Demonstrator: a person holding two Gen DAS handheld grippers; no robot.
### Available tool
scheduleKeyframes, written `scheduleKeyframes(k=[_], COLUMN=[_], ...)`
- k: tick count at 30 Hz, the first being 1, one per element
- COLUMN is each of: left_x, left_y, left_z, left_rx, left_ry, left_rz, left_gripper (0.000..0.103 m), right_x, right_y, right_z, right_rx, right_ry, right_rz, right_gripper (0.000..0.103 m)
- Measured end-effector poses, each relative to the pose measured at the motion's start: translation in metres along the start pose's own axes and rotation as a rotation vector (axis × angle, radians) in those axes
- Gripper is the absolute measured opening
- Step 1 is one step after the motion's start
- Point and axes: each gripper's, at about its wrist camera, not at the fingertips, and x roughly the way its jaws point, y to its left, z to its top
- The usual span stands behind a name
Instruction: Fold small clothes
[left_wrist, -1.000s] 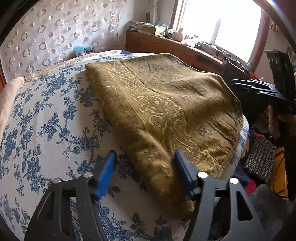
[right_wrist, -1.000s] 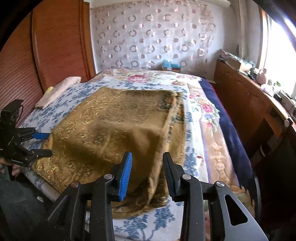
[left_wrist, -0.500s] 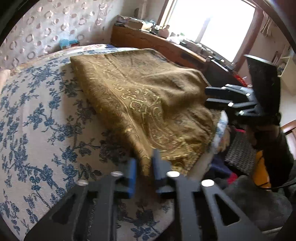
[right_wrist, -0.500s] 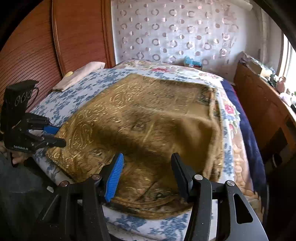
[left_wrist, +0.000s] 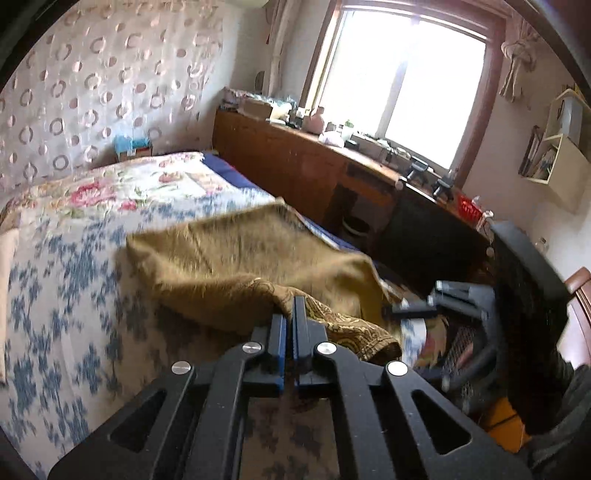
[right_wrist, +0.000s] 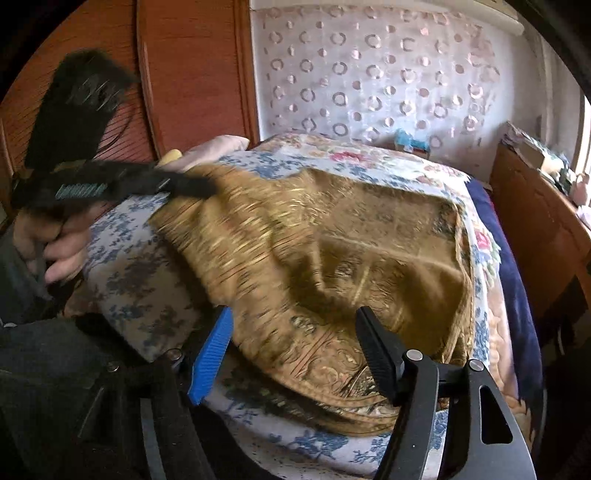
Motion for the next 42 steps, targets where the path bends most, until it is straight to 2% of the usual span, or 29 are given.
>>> scheduleKeyframes(k=[5, 14, 16, 17, 18, 19, 21, 25, 31, 34, 36, 38, 42], left_x=[-0.001, -0.003, -0.003, -0.003, -0.003, -0.003, -0.001, 0.003, 0.026, 0.034, 0.038, 0.039, 0.039], left_y=[0.001, 0.018, 0.021, 0.023, 0.024, 0.025, 0.032, 0.054, 0.087, 0.094, 0.098, 0.102, 0.112], left_z=[0.012, 0.012, 0.011, 0.012, 0.012, 0.014, 0.019, 0.032, 0.043, 0.043, 0.042, 0.042, 0.041], left_rx=[-0.007, -0.046, -0.052, -0.053, -0.052, -0.046, -0.037, -0.067, -0.093, -0.087, -0.066, -0.049, -0.039], left_ry=[-0.039, -0.052, -0.050, -0.050, -0.051, -0.052, -0.058, -0.062, -0.017, 0.003, 0.013, 0.013, 0.025], left_rz=[0.019, 0.046, 0.050, 0.055, 0.062, 0.081, 0.120, 0.147, 0.168, 0.179, 0.189, 0.207, 0.223], left_gripper=[0.003, 0.003, 0.003, 0.003, 0.003, 0.003, 0.003, 0.003, 0.007, 0.012, 0.023, 0.045, 0.057], right_x=[0.009, 0.028, 0.028, 0.028, 0.027, 0.025, 0.018, 0.009, 0.045, 0.070, 0.082, 0.090, 0.104], right_y=[0.000, -0.035, -0.039, -0.041, -0.042, -0.042, -0.044, -0.051, -0.065, -0.073, -0.078, -0.082, -0.094], right_z=[-0.006, -0.016, -0.016, -0.015, -0.014, -0.010, 0.008, 0.065, 0.115, 0.127, 0.134, 0.134, 0.141], right_rx=[-0.011, 0.027, 0.021, 0.019, 0.015, 0.006, -0.012, -0.067, -0.095, -0.098, -0.098, -0.094, -0.108], right_ry=[0.030, 0.092, 0.103, 0.104, 0.101, 0.089, 0.057, -0.041, -0.050, -0.031, -0.024, -0.017, -0.006], right_rz=[-0.002, -0.084, -0.100, -0.105, -0.107, -0.111, -0.145, -0.187, -0.197, -0.198, -0.186, -0.174, -0.150], right_gripper=[0.073, 0.071, 0.046, 0.037, 0.023, 0.015, 0.010, 0.008, 0.008, 0.008, 0.008, 0.008, 0.008])
